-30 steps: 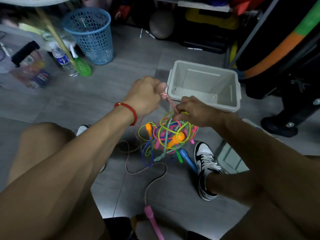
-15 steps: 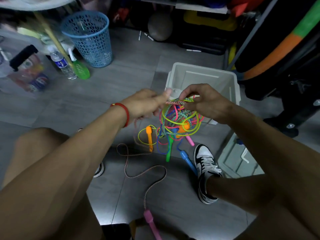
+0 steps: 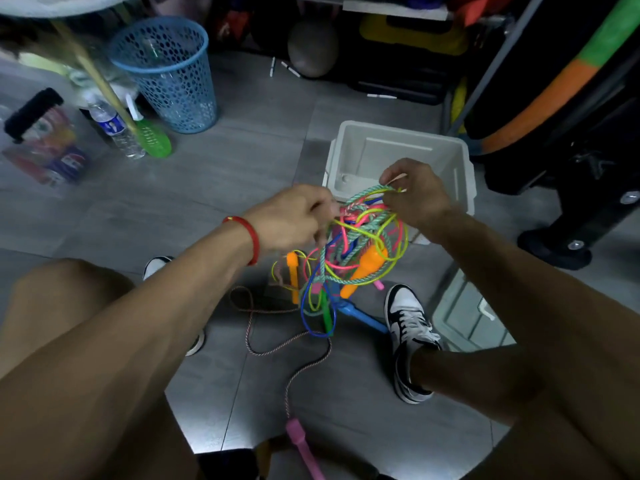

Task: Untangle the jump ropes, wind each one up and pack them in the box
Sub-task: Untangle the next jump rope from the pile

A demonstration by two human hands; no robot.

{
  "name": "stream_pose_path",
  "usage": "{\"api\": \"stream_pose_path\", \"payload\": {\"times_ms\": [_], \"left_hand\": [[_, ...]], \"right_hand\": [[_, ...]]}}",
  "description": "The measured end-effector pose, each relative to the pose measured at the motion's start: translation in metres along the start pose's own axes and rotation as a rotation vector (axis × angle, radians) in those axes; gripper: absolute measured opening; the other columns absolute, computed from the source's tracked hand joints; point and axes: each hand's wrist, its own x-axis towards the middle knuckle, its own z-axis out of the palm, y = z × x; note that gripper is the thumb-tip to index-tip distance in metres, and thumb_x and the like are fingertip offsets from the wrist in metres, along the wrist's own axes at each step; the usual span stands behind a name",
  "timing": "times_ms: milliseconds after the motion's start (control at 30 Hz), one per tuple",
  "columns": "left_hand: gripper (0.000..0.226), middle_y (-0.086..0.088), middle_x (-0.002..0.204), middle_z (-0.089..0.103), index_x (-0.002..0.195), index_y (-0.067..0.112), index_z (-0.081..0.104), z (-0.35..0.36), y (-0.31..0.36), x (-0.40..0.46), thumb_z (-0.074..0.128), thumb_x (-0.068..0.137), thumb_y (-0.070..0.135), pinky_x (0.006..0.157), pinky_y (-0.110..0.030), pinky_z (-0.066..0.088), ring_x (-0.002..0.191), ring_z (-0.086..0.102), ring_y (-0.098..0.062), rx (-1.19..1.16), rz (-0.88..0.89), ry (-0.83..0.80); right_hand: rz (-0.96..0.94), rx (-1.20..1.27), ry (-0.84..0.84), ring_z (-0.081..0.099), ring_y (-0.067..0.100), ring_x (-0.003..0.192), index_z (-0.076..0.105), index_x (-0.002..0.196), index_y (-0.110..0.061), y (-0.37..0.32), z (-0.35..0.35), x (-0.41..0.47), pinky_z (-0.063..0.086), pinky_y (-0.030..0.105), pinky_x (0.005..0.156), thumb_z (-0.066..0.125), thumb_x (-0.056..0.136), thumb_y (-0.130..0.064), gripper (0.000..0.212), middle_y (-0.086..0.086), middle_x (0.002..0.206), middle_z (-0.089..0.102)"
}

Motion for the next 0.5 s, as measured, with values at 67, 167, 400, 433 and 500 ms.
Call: {"api": "stream_pose_path", "payload": {"times_ms": [67,167,400,433,500], "left_hand": [[0.027,-0.025,0.086,0.062,0.08,0.011,0.047,-0.003,-0.002,-0.001,0.043,0.106,0.015,0.058,-0.028,0.056,0.077,0.061,-0.031,-0.364,-0.066,0.031],[0.026,-0.024,0.093,0.061,0.082,0.009,0.048,0.003,-0.006,0.004,0.041,0.107,0.014,0.077,-0.035,0.062,0.091,0.065,-0.033,-0.534,-0.104,0.099],[0.024,-0.016,0.086,0.065,0.089,0.009,0.051,0.008,-0.001,0.011,0.04,0.107,0.018,0.079,-0.042,0.059,0.08,0.067,-0.032,-0.732,-0.19,0.235],[0.024,-0.018,0.087,0.066,0.086,0.01,0.05,0.007,0.0,0.011,0.04,0.107,0.016,0.078,-0.043,0.059,0.081,0.067,-0.033,-0.778,-0.212,0.258],[0.029,-0.023,0.089,0.067,0.077,0.012,0.047,0.004,0.0,0.011,0.039,0.106,0.014,0.074,-0.043,0.06,0.08,0.068,-0.034,-0.852,-0.228,0.296]], "right_hand": [[-0.055,-0.249,-0.104,0.068,0.024,0.083,0.064,0.086,-0.025,0.006,-0.009,0.005,0.057,0.033,0.074,0.073,0.08,-0.009,0.02,0.0,0.087,0.066],[-0.14,-0.468,-0.305,0.059,0.019,0.088,0.063,0.106,-0.023,-0.002,-0.01,0.002,0.051,0.03,0.086,0.076,0.082,-0.019,0.027,0.001,0.1,0.062],[-0.198,-0.278,-0.383,0.062,0.013,0.098,0.067,0.115,-0.032,-0.03,0.003,-0.019,0.046,0.024,0.086,0.063,0.093,-0.024,0.024,-0.007,0.109,0.065],[-0.18,-0.249,-0.374,0.061,0.011,0.098,0.07,0.112,-0.03,-0.029,0.005,-0.02,0.047,0.025,0.089,0.063,0.093,-0.025,0.02,-0.009,0.104,0.066],[-0.145,-0.172,-0.387,0.062,0.011,0.097,0.071,0.108,-0.027,-0.028,0.007,-0.02,0.049,0.027,0.093,0.066,0.092,-0.027,0.018,-0.013,0.097,0.065]]}}
